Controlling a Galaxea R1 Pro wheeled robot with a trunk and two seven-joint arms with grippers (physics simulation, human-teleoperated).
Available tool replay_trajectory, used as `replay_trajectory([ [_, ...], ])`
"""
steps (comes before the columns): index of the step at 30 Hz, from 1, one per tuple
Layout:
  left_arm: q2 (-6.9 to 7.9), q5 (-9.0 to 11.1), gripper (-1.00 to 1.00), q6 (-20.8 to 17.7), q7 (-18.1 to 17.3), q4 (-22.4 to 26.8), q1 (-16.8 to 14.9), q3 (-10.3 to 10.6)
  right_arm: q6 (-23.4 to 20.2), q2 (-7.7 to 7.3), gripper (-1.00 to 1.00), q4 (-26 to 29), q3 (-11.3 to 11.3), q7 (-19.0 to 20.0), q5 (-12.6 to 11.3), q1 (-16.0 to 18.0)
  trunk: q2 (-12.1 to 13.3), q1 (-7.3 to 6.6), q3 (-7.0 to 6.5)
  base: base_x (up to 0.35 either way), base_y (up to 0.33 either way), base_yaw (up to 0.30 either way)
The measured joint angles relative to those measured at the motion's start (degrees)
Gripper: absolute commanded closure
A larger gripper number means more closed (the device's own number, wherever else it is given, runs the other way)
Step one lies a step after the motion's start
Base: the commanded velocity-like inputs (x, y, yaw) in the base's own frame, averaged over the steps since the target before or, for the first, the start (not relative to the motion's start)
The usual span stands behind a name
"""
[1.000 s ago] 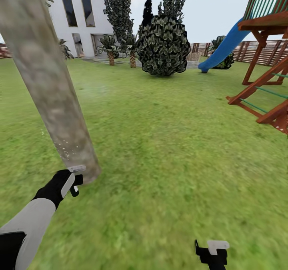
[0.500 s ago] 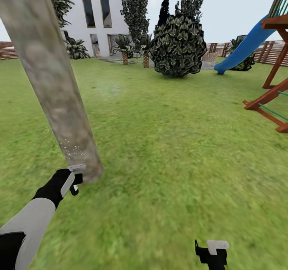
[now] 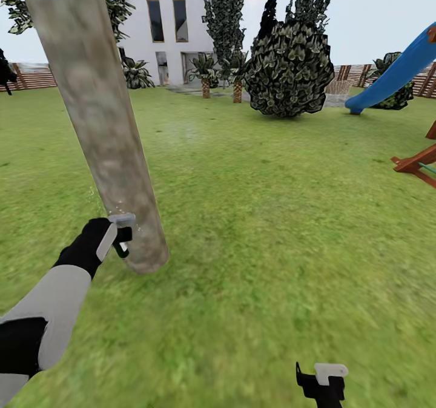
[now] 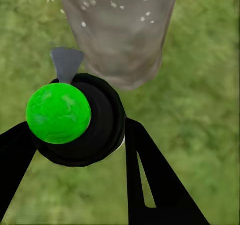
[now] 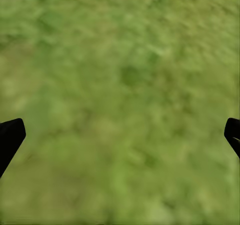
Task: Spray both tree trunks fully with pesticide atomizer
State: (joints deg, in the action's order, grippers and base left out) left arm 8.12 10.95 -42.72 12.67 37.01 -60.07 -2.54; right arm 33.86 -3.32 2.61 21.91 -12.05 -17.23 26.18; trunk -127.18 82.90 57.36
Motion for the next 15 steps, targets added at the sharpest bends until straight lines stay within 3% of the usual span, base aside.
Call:
replay_trajectory([
  [4,0.13,0.13,1.00,-1.23,-0.06,2.21,0.12,0.06,-0.08,-0.01,-1.00,0.01,0.00,-0.02,0.00,0.00,0.00,0.00,0.00,0.000,-0.036,0.000],
  [15,0.04,-0.07,1.00,-1.28,-0.01,2.37,0.73,0.12,-0.05,-0.01,-1.00,0.00,0.00,-0.05,0.01,0.00,0.00,0.00,0.00,0.000,-0.263,0.000],
])
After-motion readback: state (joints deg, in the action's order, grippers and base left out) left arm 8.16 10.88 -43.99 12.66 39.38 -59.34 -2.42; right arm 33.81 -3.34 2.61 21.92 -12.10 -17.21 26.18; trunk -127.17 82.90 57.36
